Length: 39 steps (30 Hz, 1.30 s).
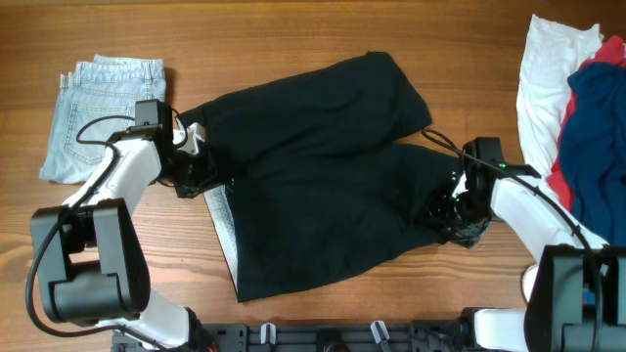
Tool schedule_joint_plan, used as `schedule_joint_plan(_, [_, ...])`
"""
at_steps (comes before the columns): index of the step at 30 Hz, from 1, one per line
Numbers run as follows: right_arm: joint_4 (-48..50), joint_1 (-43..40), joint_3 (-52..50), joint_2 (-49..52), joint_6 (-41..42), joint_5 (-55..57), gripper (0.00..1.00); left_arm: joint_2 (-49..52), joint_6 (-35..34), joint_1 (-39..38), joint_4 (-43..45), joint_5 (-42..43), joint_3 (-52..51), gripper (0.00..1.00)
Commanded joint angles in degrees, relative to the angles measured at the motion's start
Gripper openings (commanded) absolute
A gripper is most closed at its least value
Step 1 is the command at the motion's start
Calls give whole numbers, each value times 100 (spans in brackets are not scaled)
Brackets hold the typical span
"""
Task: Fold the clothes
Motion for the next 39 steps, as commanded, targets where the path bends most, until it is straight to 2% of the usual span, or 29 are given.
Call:
schedule_joint_plan(1, [175,-13,-2,42,133,-81,17,-66,70,-15,17,-98,-44,5])
schedule_joint_plan(2, [87,-37,142,28,146,90,12,-66,70,-15,15,-101,-44,5])
schedule_joint_plan(7, [-1137,-201,1825,-61,133,1626,14,-66,72,-15,17,-107,-44,5])
schedule_joint_plan(10, [-1836,-188,2992,-61,-363,2389,27,-66,72,-15,13,-229,-44,5])
schedule_joint_plan(12, [-2179,-186,3338,-61,-671,2352,42,-66,72,-15,11,-273,-44,5])
schedule_joint_plan(13, [-2337,-186,3383,-61,-730,2328,56,-66,70,-15,11,-293,-44,5])
schedule_joint_plan(14, [-2500,-188,3379,-66,-750,2319,62,-66,70,-15,11,-293,-44,5])
schedule_joint_plan(17, [-2837,-188,3211,-26,-772,2271,67,-66,72,-15,15,-313,-44,5])
schedule_joint_plan(22, [-2763,-188,2505,-26,-763,1257,67,-66,72,-15,22,-315,-44,6])
schedule_joint_plan(26, [-2164,-188,1554,-26,-503,846,66,-66,72,-15,22,-315,-44,6])
schedule_joint_plan(30, [-1493,-188,922,-28,37,767,61,-66,72,-15,33,-315,-44,6])
schedule_joint_plan(33, [-1296,-188,752,-28,396,1158,56,-66,72,-15,37,-315,-44,6])
schedule_joint_plan(35, [-1137,-188,752,-35,208,1471,54,-66,72,-15,48,-315,-44,7])
schedule_joint_plan(39, [-492,-188,752,-26,-826,1674,54,-66,70,-15,116,-315,-44,7])
